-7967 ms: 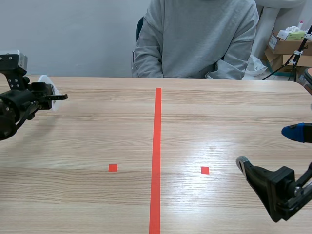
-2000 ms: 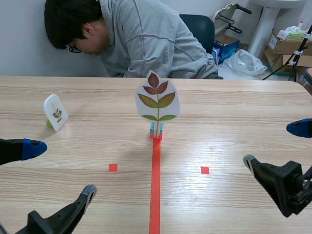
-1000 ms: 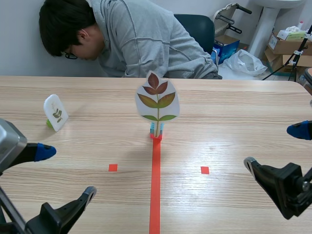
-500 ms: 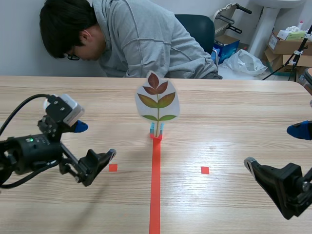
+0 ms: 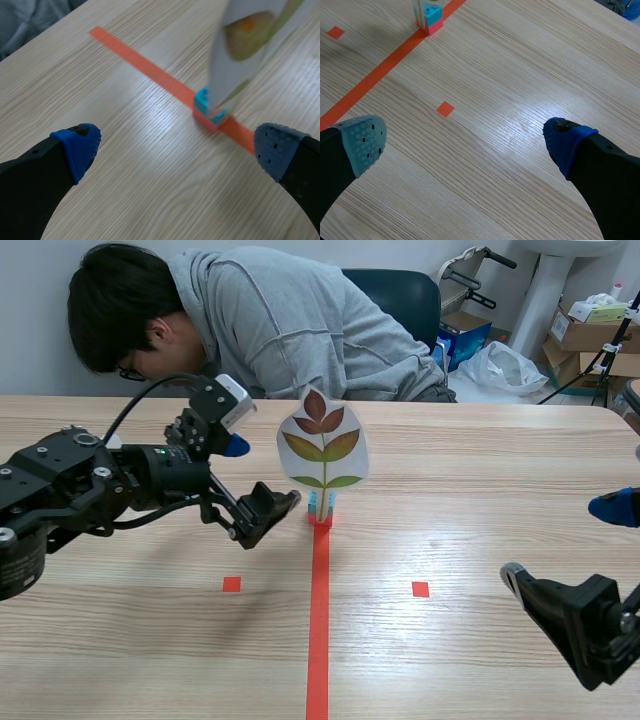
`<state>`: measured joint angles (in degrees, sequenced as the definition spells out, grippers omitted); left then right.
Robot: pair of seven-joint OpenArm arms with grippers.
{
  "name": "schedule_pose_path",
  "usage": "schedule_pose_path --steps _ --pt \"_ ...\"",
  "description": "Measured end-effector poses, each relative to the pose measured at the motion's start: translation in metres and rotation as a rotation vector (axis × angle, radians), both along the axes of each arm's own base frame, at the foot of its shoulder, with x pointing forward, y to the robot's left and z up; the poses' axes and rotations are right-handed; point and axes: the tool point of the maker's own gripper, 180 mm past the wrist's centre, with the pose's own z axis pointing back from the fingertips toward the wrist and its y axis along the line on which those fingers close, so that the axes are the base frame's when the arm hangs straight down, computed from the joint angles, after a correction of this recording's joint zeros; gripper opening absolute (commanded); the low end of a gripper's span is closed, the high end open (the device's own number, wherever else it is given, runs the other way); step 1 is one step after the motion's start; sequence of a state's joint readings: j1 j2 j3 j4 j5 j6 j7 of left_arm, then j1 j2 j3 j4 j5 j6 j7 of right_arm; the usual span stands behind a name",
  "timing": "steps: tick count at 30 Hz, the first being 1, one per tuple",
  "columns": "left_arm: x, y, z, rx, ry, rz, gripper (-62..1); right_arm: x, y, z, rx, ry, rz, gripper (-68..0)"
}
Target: Do the leaf sorting experiment
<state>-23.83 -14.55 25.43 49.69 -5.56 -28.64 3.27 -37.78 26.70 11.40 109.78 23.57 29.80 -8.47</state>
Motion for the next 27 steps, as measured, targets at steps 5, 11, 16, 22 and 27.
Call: schedule_pose_path --steps 5,11,16,22,27 --pt "-0.015 -0.033 -0.005 -0.009 0.018 -0.080 1.4 0.000 0.000 0.000 0.000 0.000 0.000 -1.9" --pt "-0.016 -0.050 0.001 -0.026 0.010 -0.116 1.4 0.000 0.000 0.000 0.000 0.000 0.000 -1.9" --pt "-0.010 -0.058 0.012 -0.044 -0.016 -0.123 1.4 0.000 0.000 0.000 -0.001 0.000 0.000 -1.9" --pt "-0.010 -0.063 0.015 -0.058 -0.017 -0.126 1.4 0.000 0.000 0.000 -0.003 0.000 0.001 -1.9" --pt "-0.011 -0.068 0.017 -0.073 -0.021 -0.130 1.4 0.000 0.000 0.000 -0.003 0.000 0.001 -1.9"
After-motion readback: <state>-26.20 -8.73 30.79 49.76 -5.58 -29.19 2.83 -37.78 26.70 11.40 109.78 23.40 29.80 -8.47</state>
